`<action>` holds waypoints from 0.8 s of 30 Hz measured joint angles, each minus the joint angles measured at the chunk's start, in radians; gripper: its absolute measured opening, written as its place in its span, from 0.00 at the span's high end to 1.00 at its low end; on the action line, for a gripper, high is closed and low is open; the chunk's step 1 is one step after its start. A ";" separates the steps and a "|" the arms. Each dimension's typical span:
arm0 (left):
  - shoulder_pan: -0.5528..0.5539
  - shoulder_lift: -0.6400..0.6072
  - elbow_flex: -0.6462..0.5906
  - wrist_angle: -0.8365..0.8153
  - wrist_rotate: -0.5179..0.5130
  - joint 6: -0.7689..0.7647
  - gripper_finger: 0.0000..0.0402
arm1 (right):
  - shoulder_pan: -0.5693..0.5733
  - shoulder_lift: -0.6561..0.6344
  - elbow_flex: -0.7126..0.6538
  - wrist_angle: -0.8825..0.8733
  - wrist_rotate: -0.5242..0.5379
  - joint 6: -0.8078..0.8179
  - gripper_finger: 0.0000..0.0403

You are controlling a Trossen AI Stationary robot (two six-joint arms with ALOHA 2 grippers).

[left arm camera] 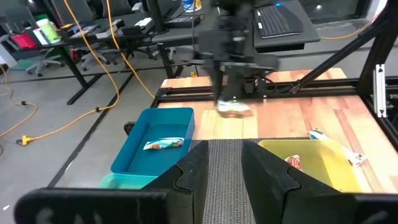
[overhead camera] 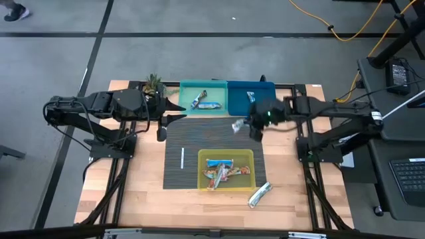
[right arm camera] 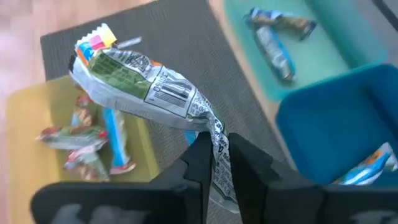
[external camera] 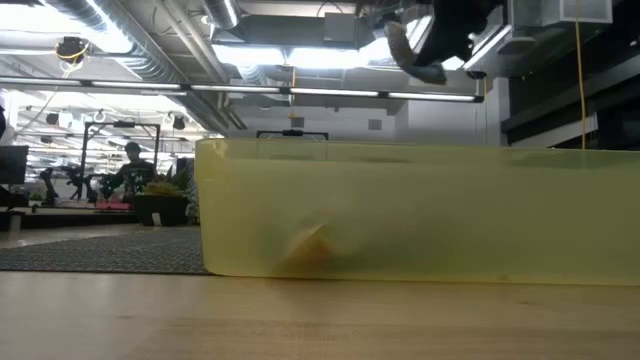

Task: Pick and place Granola Bars by type
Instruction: Put the yellow granola bar into the blue bin

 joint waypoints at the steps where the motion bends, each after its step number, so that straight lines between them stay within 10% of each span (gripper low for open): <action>1: 0.000 0.000 0.000 0.000 0.000 0.000 0.78 | -0.029 0.000 0.000 0.013 -0.022 -0.028 0.85; 24: 0.000 0.000 0.000 0.001 -0.001 -0.054 0.78 | -0.540 0.000 0.185 -0.045 -0.242 -0.272 0.85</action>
